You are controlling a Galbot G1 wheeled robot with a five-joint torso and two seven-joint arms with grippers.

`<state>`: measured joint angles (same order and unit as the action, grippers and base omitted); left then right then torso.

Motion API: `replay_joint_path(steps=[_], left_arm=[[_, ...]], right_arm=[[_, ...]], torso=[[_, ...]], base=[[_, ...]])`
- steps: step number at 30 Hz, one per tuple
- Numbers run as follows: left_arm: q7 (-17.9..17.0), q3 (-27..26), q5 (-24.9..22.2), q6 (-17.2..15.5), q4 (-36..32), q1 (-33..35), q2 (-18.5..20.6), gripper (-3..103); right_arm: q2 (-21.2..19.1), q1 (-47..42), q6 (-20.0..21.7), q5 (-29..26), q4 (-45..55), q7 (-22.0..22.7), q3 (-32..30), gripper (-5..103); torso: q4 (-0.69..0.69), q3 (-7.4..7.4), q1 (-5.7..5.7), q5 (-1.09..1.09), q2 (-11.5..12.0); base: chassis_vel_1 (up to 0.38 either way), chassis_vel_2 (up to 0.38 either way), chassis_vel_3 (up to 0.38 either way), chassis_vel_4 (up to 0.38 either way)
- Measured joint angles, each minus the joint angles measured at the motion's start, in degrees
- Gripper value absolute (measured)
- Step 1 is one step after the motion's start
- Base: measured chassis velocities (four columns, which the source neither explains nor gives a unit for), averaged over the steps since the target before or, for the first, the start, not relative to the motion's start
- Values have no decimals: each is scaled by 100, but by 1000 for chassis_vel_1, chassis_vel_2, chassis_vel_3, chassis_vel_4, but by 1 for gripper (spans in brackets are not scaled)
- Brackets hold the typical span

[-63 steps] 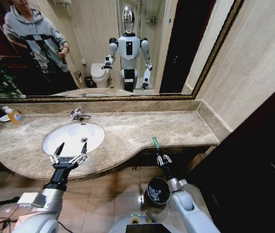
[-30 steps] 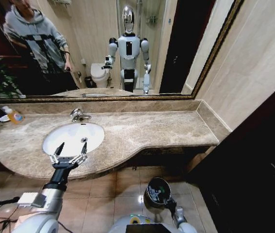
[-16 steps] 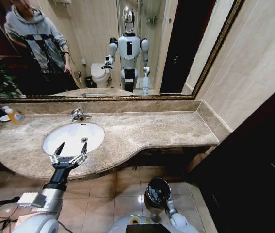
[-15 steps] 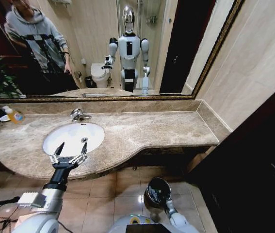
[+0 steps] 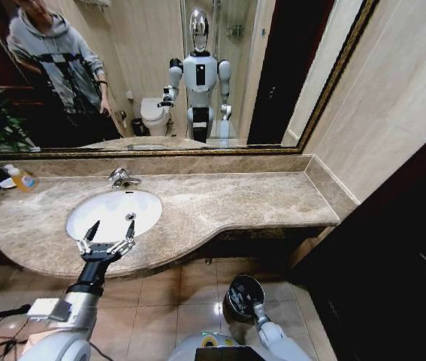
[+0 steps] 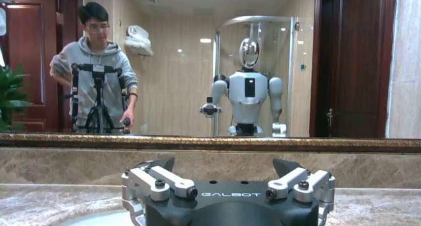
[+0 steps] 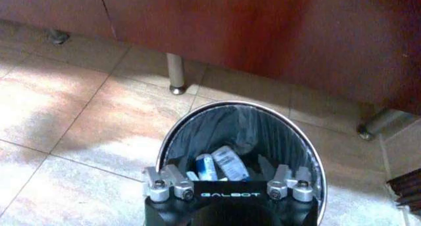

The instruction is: Pick up the trash from the sink and place it in the trash bin.

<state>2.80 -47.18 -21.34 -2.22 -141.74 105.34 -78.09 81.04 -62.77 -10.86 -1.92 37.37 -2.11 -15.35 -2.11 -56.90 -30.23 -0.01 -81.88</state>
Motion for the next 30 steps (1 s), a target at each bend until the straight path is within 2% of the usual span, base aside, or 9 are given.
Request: replay_joint_path(steps=[1, 3, 5, 8, 9, 10, 15, 24, 30], left_arm=[[0, 0, 0, 0, 0, 0, 0, 100], [0, 0, 0, 0, 0, 0, 0, 100], [0, 0, 0, 0, 0, 0, 0, 100], [0, 0, 0, 0, 0, 0, 0, 100], [0, 0, 0, 0, 0, 0, 0, 100], [0, 0, 0, 0, 0, 0, 0, 100], [0, 0, 0, 0, 0, 0, 0, 100], [0, 0, 0, 0, 0, 0, 0, 100], [0, 0, 0, 0, 0, 0, 0, 100]], right_arm=[[0, 0, 0, 0, 0, 0, 0, 75], [-7, -7, 0, -21, 0, -3, -12, 85], [-9, -8, 0, -34, 0, -4, -20, 90], [-16, -16, 0, -48, 13, -4, -25, 90], [-23, -29, 0, -59, 35, -3, -25, 99], [-26, -41, -1, -64, 55, 27, -26, 100], [9, -38, -133, -193, 102, 427, -88, 100], [-221, -503, -78, -820, 1169, 577, -155, 100], [-358, -1104, -394, -535, 2517, 620, -1007, 100]], torso=[[0, 0, 0, 0, 0], [0, 0, 0, 1, 0], [0, 0, 0, 1, 0], [0, 0, 0, 1, 0], [0, 0, 0, 1, 0], [0, 0, 0, 1, 0], [-1, 0, 0, 1, 0], [-1, 0, 0, 2, 0], [0, 0, 0, 2, 0]], base=[[0, 0, 0, 0], [0, 0, 0, 0], [0, 0, 0, 0], [0, 0, 0, 0], [0, 0, 0, 0], [0, 0, 0, 0], [0, 0, 0, 0], [0, 0, 0, 0], [0, 0, 0, 0]])
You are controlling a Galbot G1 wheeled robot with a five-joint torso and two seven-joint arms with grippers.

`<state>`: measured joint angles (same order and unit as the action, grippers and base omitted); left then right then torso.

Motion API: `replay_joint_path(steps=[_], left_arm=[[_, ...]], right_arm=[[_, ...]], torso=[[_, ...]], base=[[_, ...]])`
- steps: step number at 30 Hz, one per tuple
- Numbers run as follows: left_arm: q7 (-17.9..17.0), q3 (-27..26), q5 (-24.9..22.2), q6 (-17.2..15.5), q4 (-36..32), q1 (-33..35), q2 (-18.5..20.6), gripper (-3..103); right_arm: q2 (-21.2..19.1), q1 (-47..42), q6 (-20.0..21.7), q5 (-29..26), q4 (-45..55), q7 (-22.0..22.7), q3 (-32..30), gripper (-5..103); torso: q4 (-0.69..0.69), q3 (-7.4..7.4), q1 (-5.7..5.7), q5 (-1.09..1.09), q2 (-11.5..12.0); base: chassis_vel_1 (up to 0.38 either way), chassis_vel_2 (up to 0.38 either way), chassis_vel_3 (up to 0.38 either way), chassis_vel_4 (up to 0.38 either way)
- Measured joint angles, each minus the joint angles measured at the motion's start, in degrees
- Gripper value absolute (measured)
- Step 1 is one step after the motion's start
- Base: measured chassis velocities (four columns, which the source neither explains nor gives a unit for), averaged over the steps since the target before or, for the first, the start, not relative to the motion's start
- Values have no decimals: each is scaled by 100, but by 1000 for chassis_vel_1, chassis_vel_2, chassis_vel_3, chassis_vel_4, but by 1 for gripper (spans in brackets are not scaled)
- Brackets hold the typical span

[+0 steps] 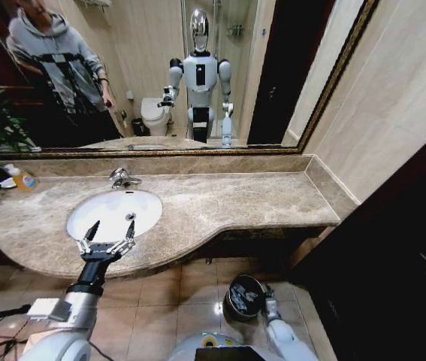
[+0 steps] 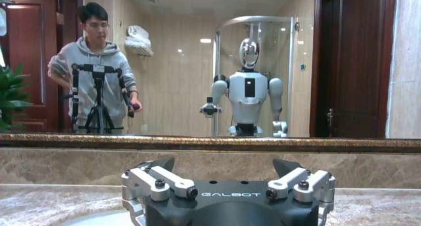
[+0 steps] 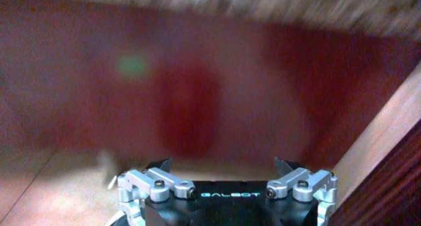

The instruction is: Pick up the trash from the sink and place it in the trash bin.

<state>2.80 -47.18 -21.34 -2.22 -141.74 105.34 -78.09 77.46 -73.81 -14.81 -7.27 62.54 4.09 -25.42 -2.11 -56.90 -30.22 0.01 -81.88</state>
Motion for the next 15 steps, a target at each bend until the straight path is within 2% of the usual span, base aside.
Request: replay_joint_path(steps=[4, 6, 7, 10, 11, 12, 15], left_arm=[[0, 0, 0, 0, 0, 0, 0, 100], [0, 0, 0, 0, 0, 0, 0, 100], [0, 0, 0, 0, 0, 0, 0, 100], [0, 0, 0, 0, 0, 0, 0, 100], [0, 0, 0, 0, 0, 0, 0, 100], [0, 0, 0, 0, 0, 0, 0, 100], [0, 0, 0, 0, 0, 0, -1, 100]], right_arm=[[-9, -346, 109, 105, 903, -108, -463, 100], [63, -688, 342, 80, 1888, -253, -888, 100], [63, -688, 342, 80, 1888, -253, -888, 100], [244, -1007, 743, -163, 3035, -368, -1152, 100], [312, -1210, 962, -291, 3689, -405, -1200, 100], [312, -1210, 962, -291, 3689, -405, -1200, 100], [552, -1561, 1238, -358, 4901, -468, -1237, 100]], torso=[[0, 0, 0, 0, 0], [1, 0, 0, -1, 0], [1, 0, 0, -1, 0], [0, 0, 0, -1, 0], [0, 0, 0, -3, 0], [0, 0, 0, -3, 0], [0, 0, 0, -3, 0]], base=[[0, 0, 0, 0], [0, 0, 0, 0], [0, 0, 0, 0], [0, 0, 0, 0], [0, 0, 0, 0], [0, 0, 0, 0], [0, 0, 0, 0]])
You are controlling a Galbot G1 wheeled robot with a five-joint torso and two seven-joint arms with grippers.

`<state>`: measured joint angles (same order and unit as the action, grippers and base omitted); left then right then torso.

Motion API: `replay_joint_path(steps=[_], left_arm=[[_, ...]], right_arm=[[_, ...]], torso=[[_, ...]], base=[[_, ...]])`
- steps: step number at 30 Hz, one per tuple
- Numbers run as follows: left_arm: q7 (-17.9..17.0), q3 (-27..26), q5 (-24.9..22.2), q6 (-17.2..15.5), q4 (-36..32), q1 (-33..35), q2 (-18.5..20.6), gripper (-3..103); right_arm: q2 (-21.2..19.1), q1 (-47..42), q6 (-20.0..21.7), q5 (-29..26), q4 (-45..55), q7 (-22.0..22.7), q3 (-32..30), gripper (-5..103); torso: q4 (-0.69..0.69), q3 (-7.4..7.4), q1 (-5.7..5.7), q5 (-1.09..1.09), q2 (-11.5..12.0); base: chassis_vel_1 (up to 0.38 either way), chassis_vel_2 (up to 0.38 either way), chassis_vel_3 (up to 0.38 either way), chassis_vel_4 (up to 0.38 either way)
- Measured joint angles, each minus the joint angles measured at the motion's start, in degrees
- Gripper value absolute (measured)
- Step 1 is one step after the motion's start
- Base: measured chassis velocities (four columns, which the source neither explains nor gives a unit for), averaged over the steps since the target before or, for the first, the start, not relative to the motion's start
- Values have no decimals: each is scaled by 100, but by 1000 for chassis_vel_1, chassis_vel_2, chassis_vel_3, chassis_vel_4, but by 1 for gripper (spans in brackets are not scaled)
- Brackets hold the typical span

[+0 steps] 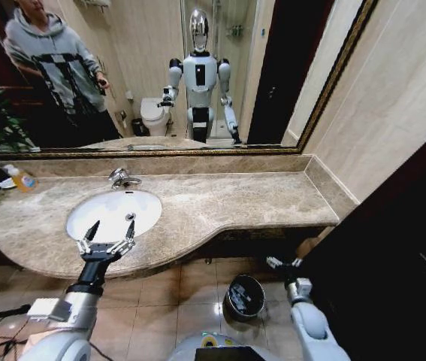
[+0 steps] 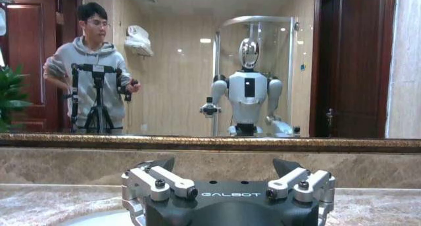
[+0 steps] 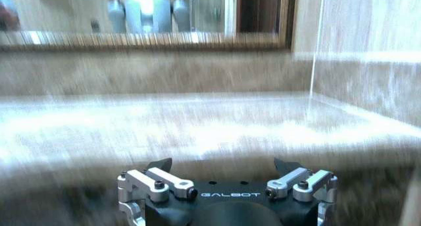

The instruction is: Pick up the trash from the sink and place it in the trash bin.

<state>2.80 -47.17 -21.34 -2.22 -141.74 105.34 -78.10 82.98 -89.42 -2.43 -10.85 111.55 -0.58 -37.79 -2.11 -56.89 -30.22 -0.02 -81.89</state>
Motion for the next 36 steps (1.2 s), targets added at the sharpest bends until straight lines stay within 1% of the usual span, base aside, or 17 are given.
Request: replay_joint_path(steps=[1, 4, 5, 8, 10, 11, 14, 16, 18, 19, 20, 22, 29, 36], left_arm=[[0, 0, 0, 0, 0, 0, 0, 100], [0, 0, 0, 0, 0, 0, 0, 100], [0, 0, 0, 0, 0, 0, 1, 100], [0, 0, 0, 0, 0, 0, 0, 100], [0, 0, 0, 0, 0, 0, 0, 100], [0, 0, 0, 0, 0, 0, 0, 100], [0, 0, 0, 0, 0, 0, 0, 100], [0, 0, 0, 0, 0, 0, 0, 100], [0, 0, 0, 0, 0, 0, 0, 100], [0, 0, 0, 0, 0, 0, 0, 100], [0, 0, 0, 0, 0, 0, 0, 100], [0, 0, 0, 0, 0, 0, 1, 100], [0, 0, 0, 0, 0, 0, 1, 100], [0, 0, 0, 0, 0, 0, 0, 100]], right_arm=[[0, 0, 0, 0, 0, 0, 0, 100], [328, -236, 70, 21, 714, -69, -41, 100], [372, -329, 81, 40, 913, -78, -11, 100], [411, -463, 83, 115, 1176, -124, 53, 100], [491, -627, 67, 315, 1528, -204, 131, 100], [491, -627, 67, 315, 1528, -204, 131, 100], [556, -834, 68, 532, 1991, -250, 284, 100], [562, -859, 70, 585, 2045, -257, 318, 100], [585, -942, -19, 1012, 2117, -293, 488, 100], [585, -942, -19, 1012, 2117, -293, 488, 100], [604, -963, -110, 1202, 2112, -312, 569, 100], [623, -982, -160, 1356, 2110, -321, 683, 100], [565, -968, -114, 1361, 2148, -342, 740, 100], [514, -985, -104, 1215, 2066, -360, 778, 100]], torso=[[0, 0, 0, 0, 0], [0, 0, 0, 1, 0], [1, 0, 0, 1, 0], [1, 0, 0, 1, 0], [1, 0, 0, 2, 0], [1, 0, 0, 2, 0], [1, 0, 0, 1, 0], [1, 0, 0, 1, 0], [0, 0, 0, 1, 0], [0, 0, 0, 1, 0], [0, 0, 0, 2, 0], [0, 0, 0, 1, 0], [0, 0, 0, 1, 0], [0, -1, 0, 2, 0]], base=[[0, 0, 0, 0], [0, 0, 0, 0], [0, 0, 0, 0], [0, 0, 0, 0], [0, 0, 0, 0], [0, 0, 0, 0], [0, 0, 0, 0], [0, 0, 0, 0], [0, 0, 0, 0], [0, 0, 0, 0], [0, 0, 0, 0], [0, 0, 0, 0], [0, 0, 0, 0], [0, 0, 0, 0]])
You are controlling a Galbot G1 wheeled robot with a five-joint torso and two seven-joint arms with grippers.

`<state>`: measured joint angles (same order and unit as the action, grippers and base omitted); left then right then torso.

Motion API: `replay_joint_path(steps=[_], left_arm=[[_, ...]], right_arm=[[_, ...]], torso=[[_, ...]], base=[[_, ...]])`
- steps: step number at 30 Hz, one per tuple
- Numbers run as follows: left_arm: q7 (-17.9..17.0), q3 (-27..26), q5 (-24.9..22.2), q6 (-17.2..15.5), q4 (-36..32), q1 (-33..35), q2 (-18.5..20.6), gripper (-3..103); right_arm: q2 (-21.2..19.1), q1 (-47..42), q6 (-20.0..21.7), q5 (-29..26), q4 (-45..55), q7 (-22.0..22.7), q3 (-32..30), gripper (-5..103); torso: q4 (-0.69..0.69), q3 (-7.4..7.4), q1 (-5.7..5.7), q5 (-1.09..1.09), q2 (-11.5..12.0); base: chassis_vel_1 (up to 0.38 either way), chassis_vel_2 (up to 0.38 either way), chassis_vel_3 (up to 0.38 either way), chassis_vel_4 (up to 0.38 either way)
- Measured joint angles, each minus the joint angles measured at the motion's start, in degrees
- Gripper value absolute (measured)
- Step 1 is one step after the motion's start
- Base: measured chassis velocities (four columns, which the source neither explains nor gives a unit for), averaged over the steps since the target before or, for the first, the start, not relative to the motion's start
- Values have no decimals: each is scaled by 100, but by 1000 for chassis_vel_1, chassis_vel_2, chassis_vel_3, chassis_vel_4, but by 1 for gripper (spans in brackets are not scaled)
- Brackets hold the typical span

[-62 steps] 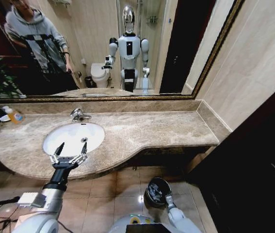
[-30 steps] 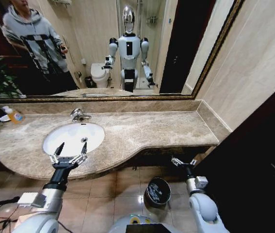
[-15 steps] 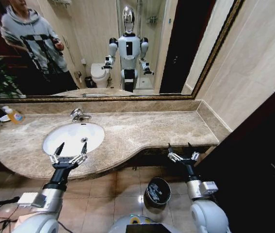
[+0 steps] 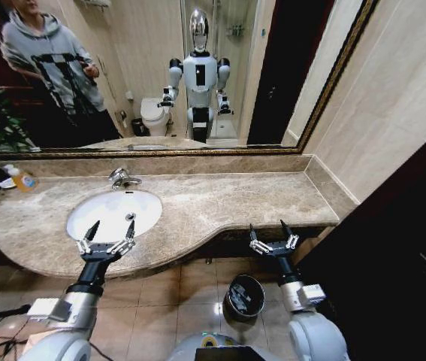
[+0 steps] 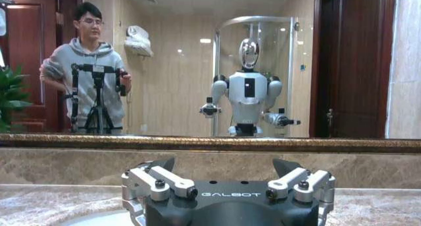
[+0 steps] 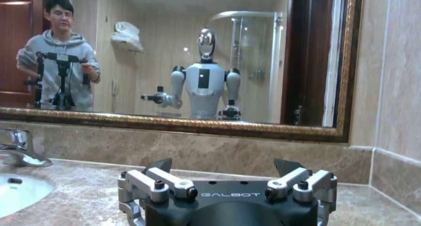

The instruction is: Pick up the trash from the sink and place it in the trash bin.

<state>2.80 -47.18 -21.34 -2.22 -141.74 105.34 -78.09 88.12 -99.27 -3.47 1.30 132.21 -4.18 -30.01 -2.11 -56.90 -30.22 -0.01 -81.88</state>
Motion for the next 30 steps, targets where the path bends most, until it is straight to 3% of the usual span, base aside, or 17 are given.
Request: replay_joint_path(steps=[30], left_arm=[[0, 0, 0, 0, 0, 0, 0, 100]], right_arm=[[-58, -111, -32, 172, -232, -100, 236, 100]], torso=[[0, 0, 0, 1, 0]], base=[[0, 0, 0, 0]])
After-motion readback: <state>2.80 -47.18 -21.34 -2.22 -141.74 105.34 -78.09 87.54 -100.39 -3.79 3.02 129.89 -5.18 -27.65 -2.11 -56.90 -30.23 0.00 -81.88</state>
